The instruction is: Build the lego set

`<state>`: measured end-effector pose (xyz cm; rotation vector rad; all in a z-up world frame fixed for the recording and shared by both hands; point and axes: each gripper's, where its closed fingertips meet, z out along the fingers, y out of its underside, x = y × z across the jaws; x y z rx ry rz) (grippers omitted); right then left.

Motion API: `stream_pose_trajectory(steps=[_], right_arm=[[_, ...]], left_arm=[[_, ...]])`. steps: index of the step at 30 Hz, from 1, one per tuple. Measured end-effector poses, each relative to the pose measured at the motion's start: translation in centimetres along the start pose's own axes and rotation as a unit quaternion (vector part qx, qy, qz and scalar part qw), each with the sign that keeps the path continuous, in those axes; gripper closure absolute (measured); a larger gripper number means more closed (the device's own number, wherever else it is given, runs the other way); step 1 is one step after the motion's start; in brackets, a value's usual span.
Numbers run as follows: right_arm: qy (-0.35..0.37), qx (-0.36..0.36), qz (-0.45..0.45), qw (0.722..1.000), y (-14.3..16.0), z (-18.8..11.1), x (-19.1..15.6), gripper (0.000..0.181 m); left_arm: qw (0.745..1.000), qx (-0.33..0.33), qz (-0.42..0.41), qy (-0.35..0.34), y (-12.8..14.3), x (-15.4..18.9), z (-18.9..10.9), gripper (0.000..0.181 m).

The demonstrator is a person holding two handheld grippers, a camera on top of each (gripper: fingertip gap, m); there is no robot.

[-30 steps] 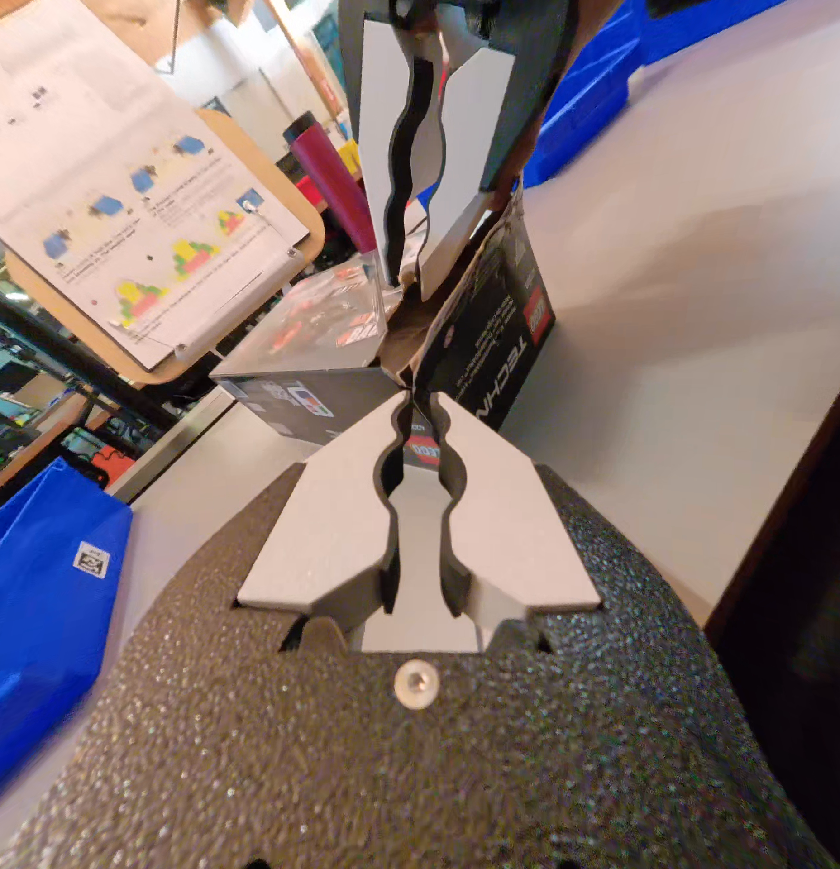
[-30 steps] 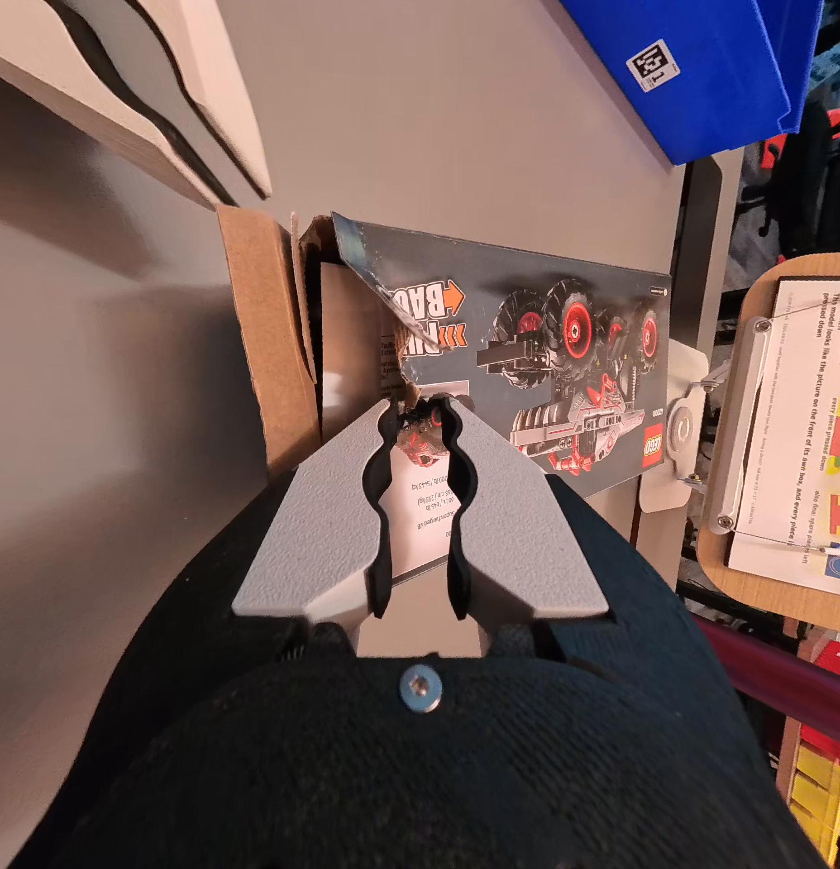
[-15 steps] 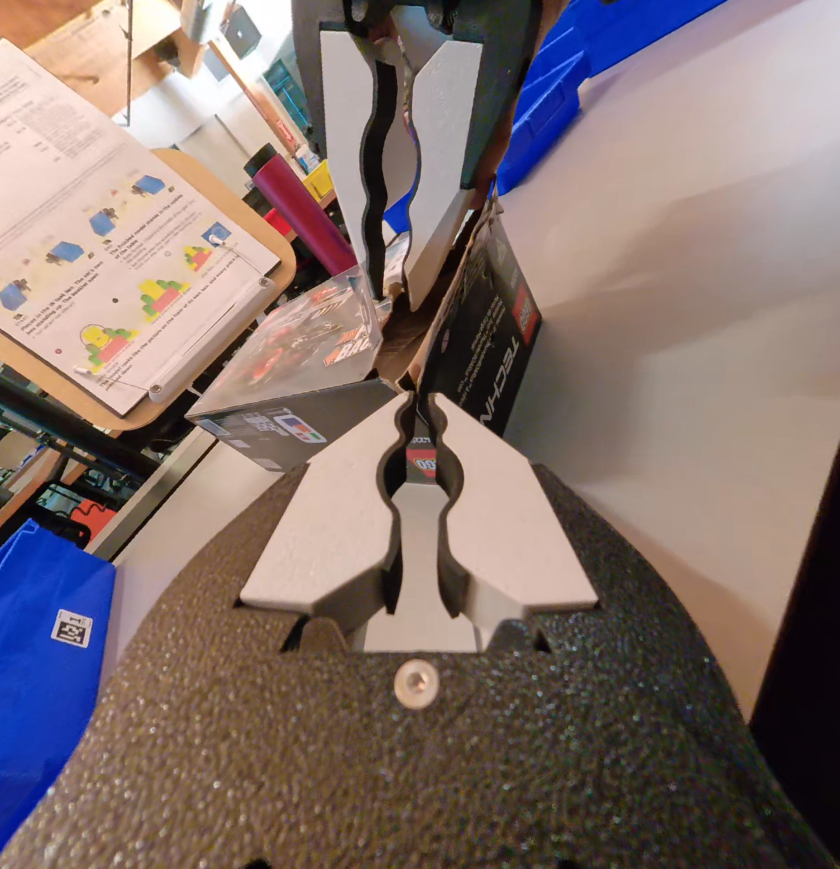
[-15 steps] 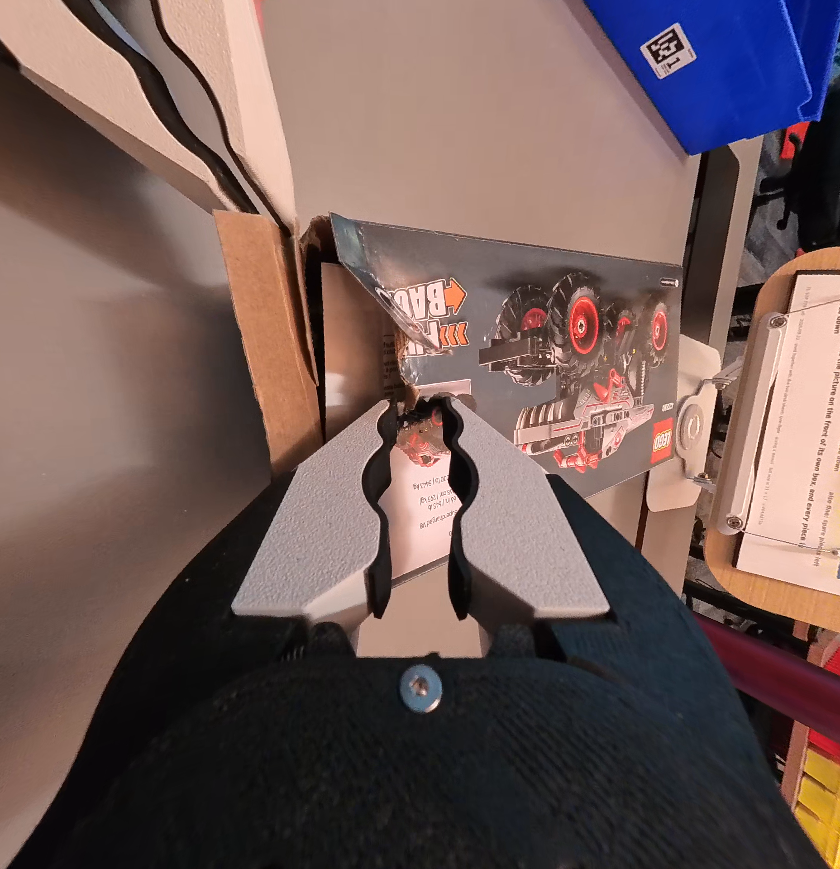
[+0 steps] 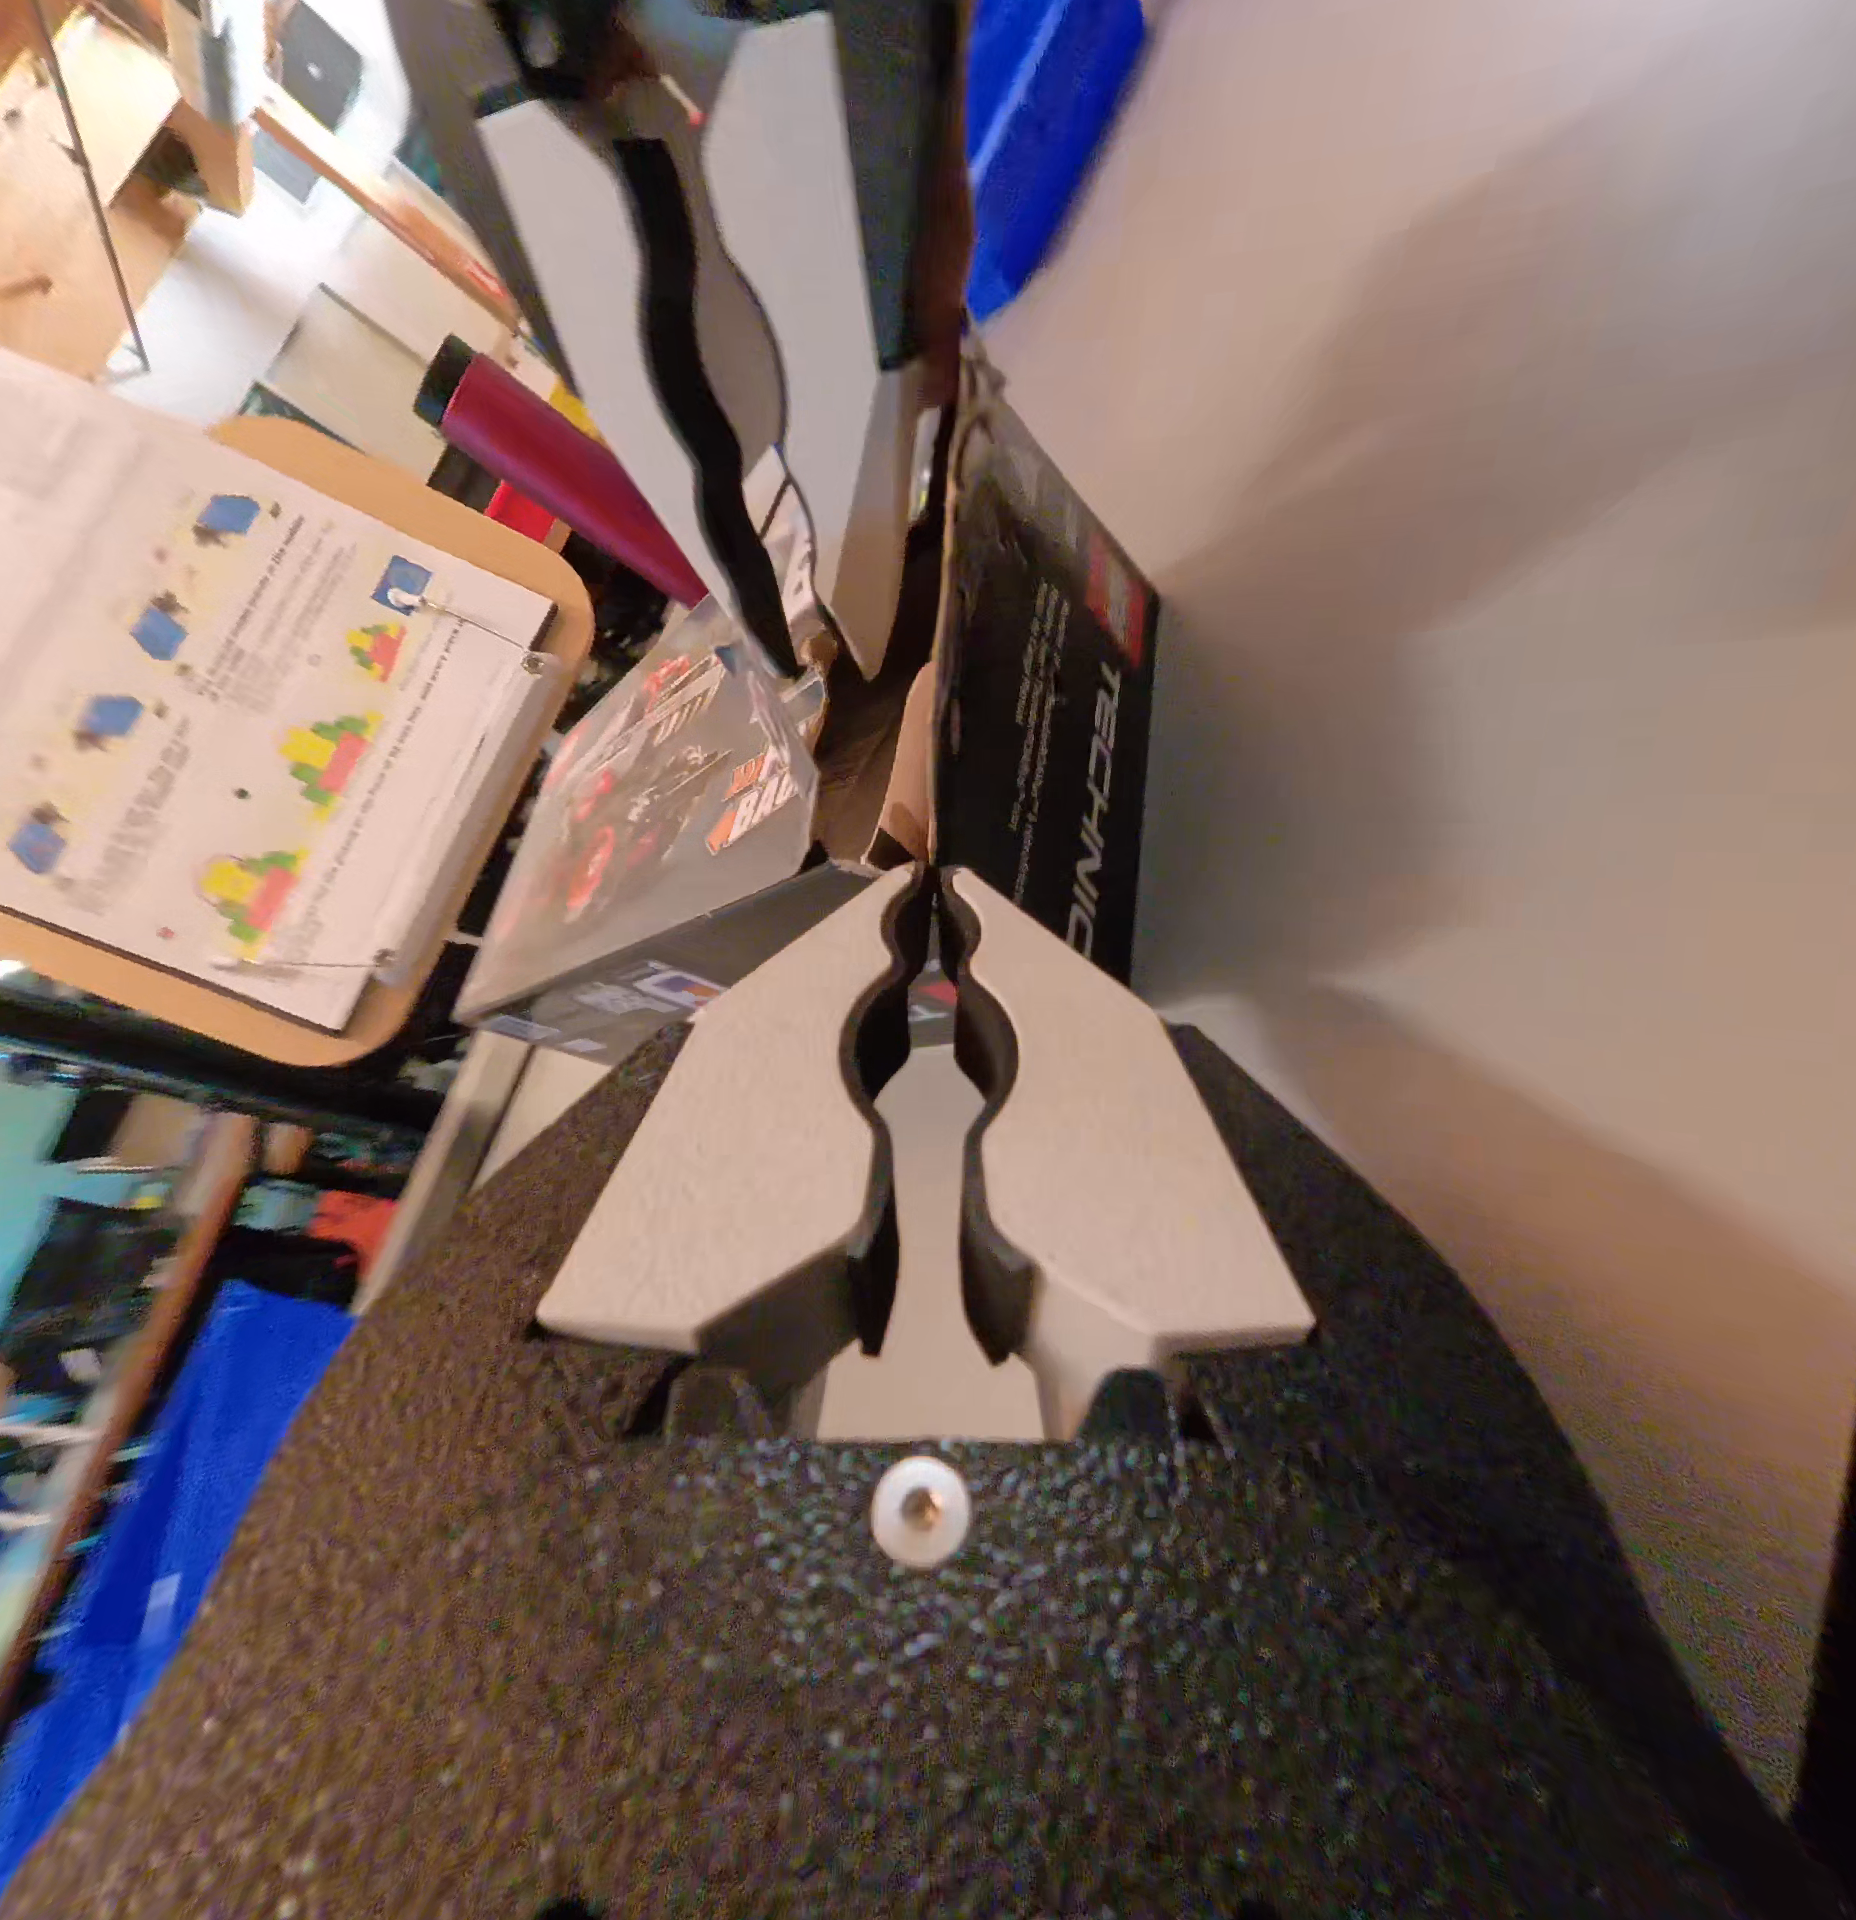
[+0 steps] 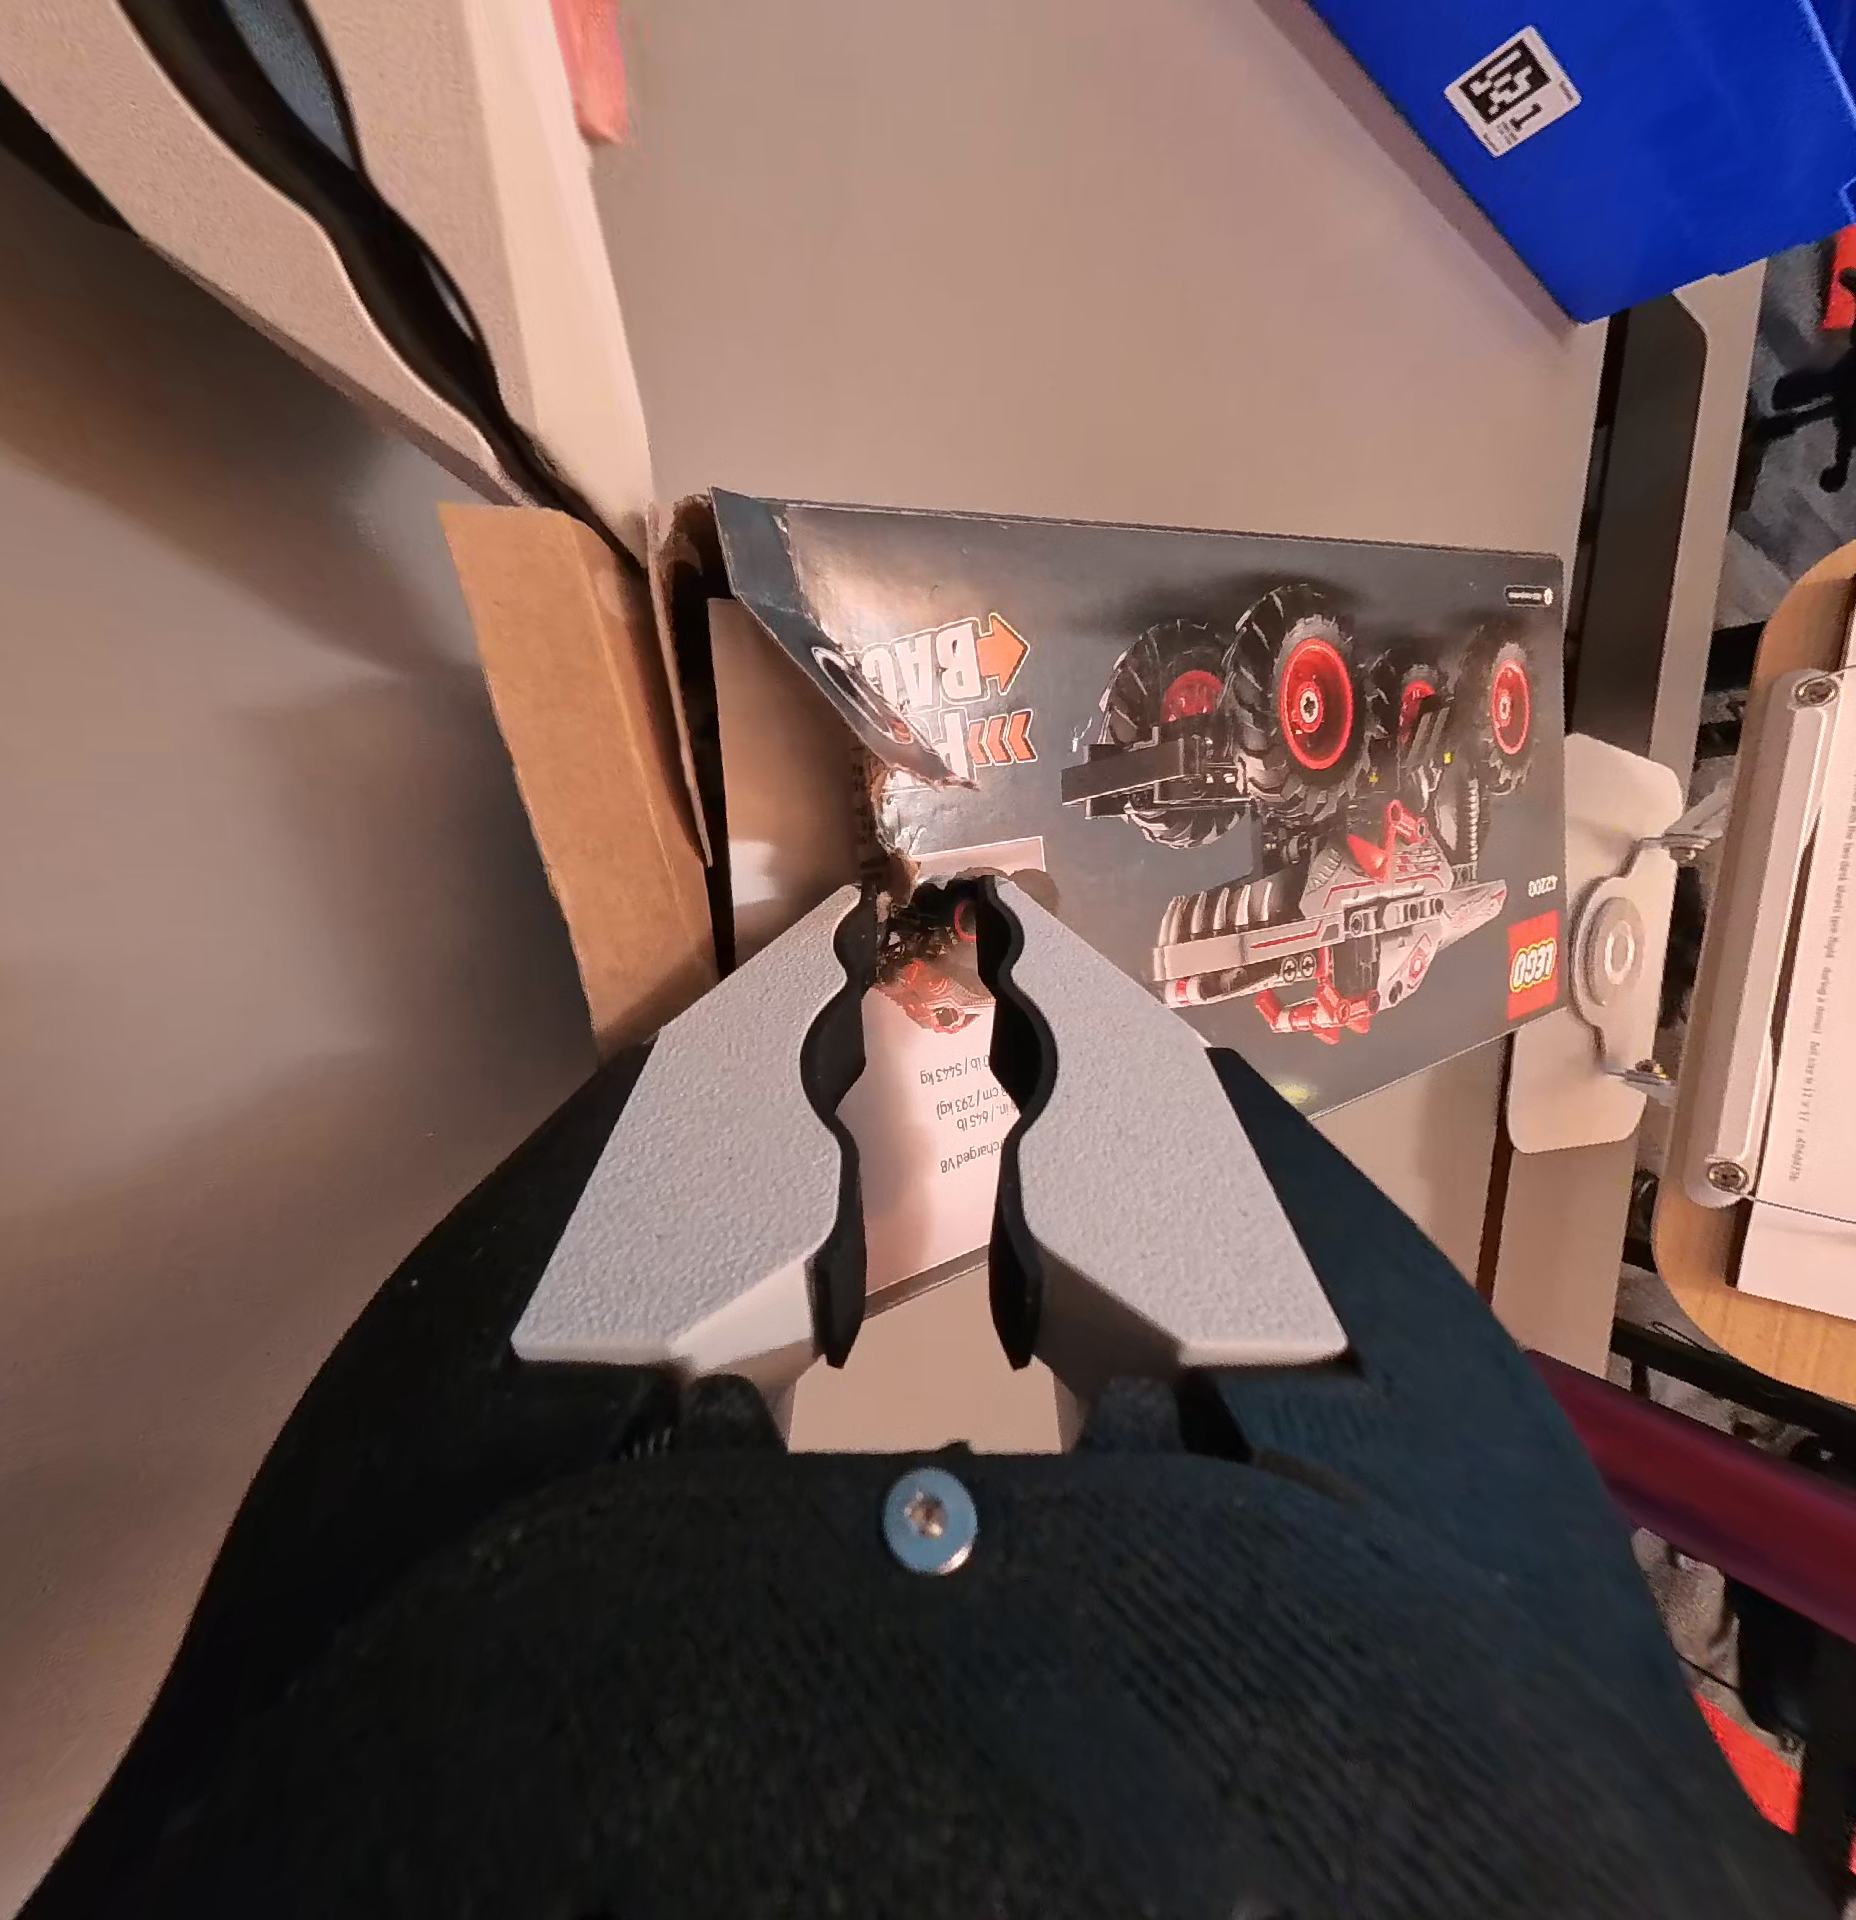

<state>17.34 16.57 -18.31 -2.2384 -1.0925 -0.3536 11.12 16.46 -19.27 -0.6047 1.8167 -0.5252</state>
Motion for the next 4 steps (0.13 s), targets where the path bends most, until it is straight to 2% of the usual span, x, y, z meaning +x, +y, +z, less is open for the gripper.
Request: stream_pose_trajectory(steps=[1, 4], right_arm=[[0.000, 0.000, 0.001, 1.000, 0.04, 0.00, 0.04, 0.165], [0.012, -0.002, -0.004, 1.000, 0.14, 0.19, 0.29, 0.166]], left_arm=[[1.000, -0.015, 0.012, -0.003, -0.05, 0.07, -0.01, 0.181], [0.998, -0.020, -0.060, 0.022, -0.39, 0.55, 0.14, 0.181]])
